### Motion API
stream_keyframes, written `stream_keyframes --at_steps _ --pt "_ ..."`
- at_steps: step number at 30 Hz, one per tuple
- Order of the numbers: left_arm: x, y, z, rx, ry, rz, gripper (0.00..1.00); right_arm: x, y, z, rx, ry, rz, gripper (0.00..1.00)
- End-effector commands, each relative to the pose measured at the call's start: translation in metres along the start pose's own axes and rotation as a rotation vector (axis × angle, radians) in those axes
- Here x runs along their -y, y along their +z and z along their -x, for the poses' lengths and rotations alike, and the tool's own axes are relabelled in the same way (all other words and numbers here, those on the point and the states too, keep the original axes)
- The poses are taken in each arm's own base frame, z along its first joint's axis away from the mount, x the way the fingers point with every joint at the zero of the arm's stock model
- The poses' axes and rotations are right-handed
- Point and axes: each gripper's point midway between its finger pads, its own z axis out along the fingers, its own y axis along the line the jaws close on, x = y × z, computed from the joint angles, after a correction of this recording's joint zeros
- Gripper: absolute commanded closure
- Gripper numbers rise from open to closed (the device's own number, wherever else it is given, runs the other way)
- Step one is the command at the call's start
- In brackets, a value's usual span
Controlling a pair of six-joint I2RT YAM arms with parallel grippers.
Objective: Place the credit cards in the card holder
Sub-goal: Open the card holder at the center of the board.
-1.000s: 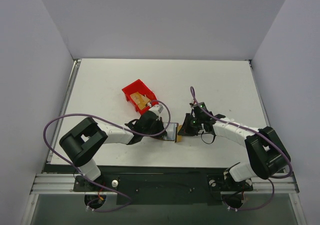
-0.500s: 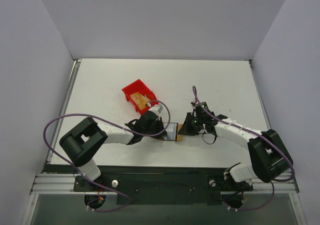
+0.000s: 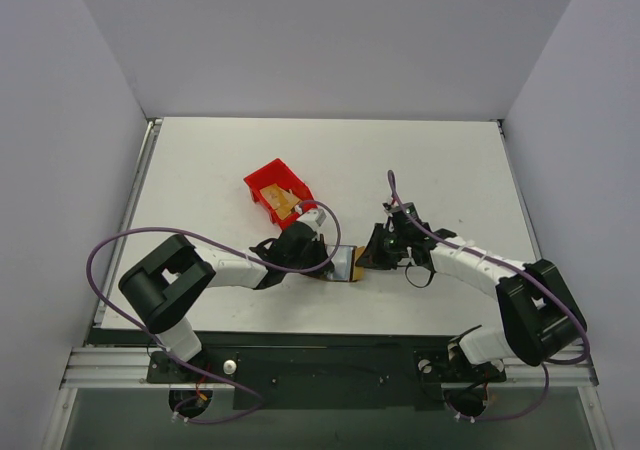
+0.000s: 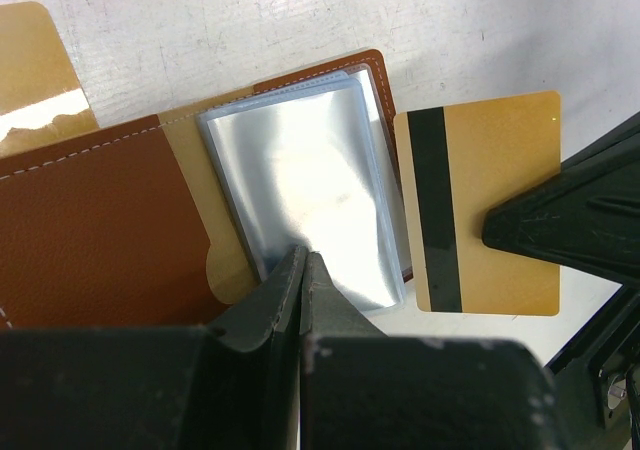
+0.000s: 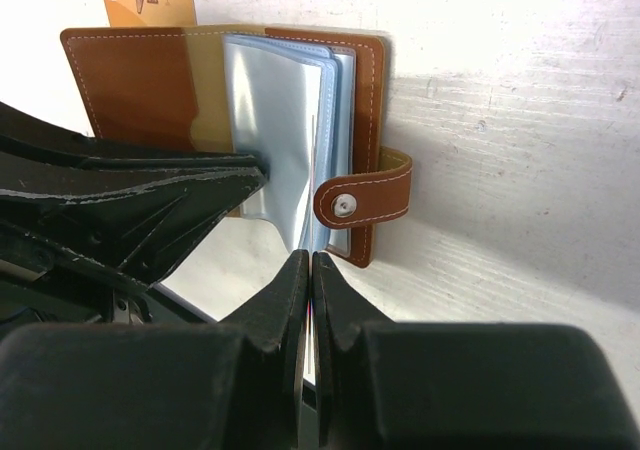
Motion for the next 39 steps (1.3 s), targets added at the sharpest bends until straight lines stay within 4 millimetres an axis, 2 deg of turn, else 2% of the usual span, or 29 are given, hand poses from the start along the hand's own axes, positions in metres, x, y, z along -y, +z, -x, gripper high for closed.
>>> stream_keyframes --at_steps 1,14,39 --pt "-0.04 -0.002 -0.03 -0.088 0.01 0.133 1.0 -0.001 0.003 0.001 -0.002 0.015 0.018 1.0" --pt "-0.039 -0.002 -0.029 -0.086 0.01 0.131 1.0 0.011 0.006 0.001 0.001 0.017 -0.035 1.0" --pt "-0.038 0.001 -0.027 -0.085 0.012 0.133 1.0 0.007 0.011 0.0 -0.021 0.014 -0.018 1.0"
